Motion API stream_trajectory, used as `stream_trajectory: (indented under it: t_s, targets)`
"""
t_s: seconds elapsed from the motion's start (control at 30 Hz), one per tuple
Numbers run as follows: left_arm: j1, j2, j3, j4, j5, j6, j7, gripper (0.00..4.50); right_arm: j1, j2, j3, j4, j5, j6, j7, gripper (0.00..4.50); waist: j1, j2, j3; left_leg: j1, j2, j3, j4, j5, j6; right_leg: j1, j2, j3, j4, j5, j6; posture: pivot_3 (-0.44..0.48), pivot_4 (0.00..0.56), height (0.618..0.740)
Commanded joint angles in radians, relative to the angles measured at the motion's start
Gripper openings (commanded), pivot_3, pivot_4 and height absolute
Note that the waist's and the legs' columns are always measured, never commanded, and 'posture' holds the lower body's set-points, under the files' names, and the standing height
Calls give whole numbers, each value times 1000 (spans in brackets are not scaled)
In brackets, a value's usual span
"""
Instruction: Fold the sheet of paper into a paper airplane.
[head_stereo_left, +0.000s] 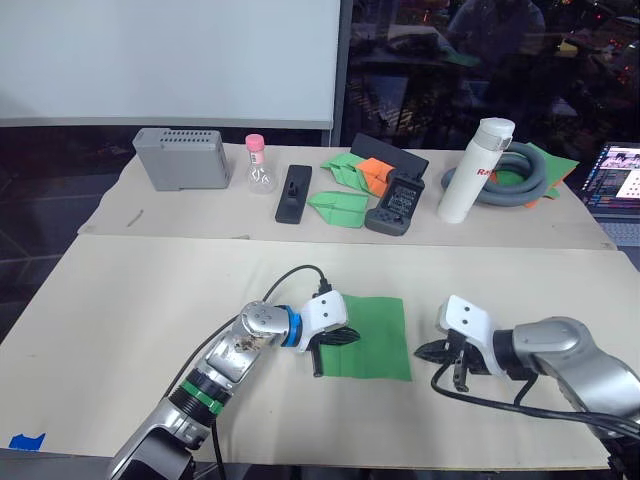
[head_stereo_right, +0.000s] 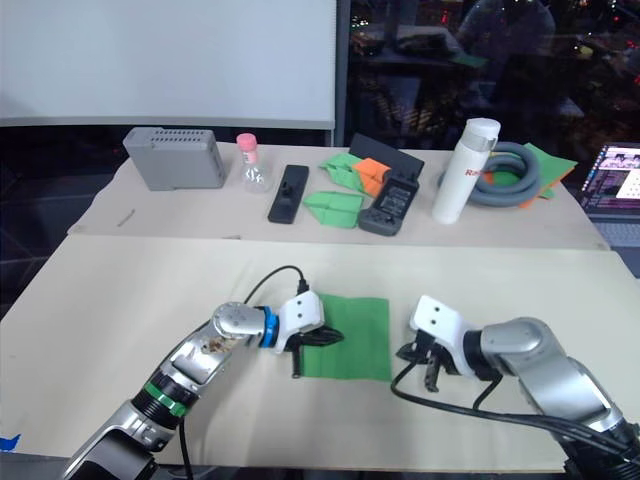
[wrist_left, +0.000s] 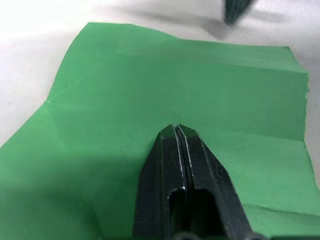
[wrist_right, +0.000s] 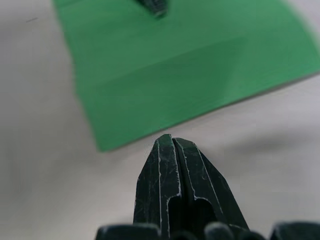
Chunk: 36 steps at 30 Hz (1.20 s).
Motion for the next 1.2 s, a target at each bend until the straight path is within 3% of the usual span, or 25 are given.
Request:
stream_trajectory:
  t_s: [0.03, 0.33, 0.53, 0.87, 1.2]
  targets:
    - [27, 19, -25, 20, 27, 40, -2, 23, -37, 14, 21, 39, -68, -71, -54, 0, 0, 0, 0, 0, 0, 0, 0, 0, 0, 0, 0, 0, 0, 0, 0, 0, 150, 740]
    - [25, 15, -33, 27, 37, 50, 3, 23, -196, 70, 138, 253, -187, -256, -27, 0, -2, 0, -1, 11, 0, 0, 0, -1, 1, 12, 0, -1, -2, 0, 1, 0, 150, 740]
    - [29, 16, -28, 24, 34, 56, 7, 23, -243, 118, 143, 345, -200, -326, -7, 0, -3, 0, -1, 13, 0, 0, 0, -1, 1, 14, 0, 0, -2, -1, 1, 0, 150, 740]
    - [33, 19, -21, 16, 33, 73, 13, 23, -239, 174, 52, 272, -39, -253, 58, 0, -1, 0, -1, 13, 0, 0, 0, -1, 1, 14, -1, 0, -2, -1, 1, 0, 150, 740]
    - [30, 11, 47, 7, 21, 75, 78, 23, -268, 282, 105, 245, -1, -190, 42, 0, -2, 0, -1, 13, 0, -1, -1, -2, 2, 13, -2, 0, -2, -1, 1, 0, 150, 740]
